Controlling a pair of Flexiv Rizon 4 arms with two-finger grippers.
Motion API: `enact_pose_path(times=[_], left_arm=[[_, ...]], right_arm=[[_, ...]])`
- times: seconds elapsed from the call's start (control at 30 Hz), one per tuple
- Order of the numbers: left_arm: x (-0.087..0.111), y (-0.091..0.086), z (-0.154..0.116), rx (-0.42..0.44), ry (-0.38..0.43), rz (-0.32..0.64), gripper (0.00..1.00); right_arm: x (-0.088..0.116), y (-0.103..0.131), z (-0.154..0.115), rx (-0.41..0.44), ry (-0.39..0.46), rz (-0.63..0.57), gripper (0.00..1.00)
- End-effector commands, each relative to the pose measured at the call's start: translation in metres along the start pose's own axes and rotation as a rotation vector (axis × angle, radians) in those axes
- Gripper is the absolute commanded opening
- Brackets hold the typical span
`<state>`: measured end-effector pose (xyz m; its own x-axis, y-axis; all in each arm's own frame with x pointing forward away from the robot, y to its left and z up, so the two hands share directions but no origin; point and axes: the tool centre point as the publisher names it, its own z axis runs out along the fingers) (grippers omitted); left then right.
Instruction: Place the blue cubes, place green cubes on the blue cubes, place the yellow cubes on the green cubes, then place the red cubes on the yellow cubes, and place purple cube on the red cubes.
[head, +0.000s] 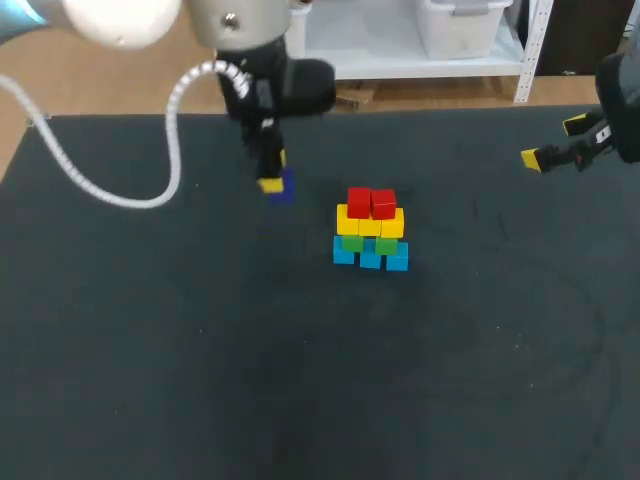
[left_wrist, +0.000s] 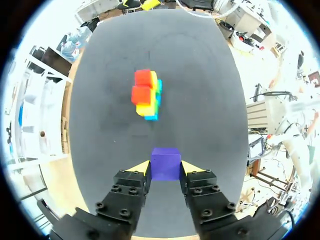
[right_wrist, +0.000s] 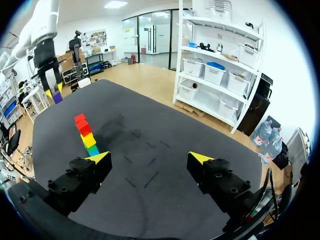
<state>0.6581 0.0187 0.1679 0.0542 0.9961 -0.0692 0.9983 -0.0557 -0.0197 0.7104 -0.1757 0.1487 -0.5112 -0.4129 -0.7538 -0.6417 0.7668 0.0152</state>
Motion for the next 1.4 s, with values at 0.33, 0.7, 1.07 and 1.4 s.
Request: enact_pose_path(times=[0.33,0.7,1.07,1.4], left_arm=[[-0.048,0.046,0.007,0.060,0.063,0.038,0.00],[-0.074,0.065,0.018,0.073,0.075,0.060,0.00],[-0.094,0.048,0.038,0.140,0.036,0.127,0.00],[-0.091,0.048,0.048,0.133,-0.016,0.137,0.00]], right_arm=[[0.000,-0.001,0.000,-0.005,-0.001,-0.001,1.00],[0.000,-0.001,0.000,-0.005,-0.001,-0.001,1.00],[0.000,-0.001,0.000,-0.005,-0.001,-0.001,1.00],[0.000,-0.001,0.000,-0.005,-0.001,-0.001,1.00]])
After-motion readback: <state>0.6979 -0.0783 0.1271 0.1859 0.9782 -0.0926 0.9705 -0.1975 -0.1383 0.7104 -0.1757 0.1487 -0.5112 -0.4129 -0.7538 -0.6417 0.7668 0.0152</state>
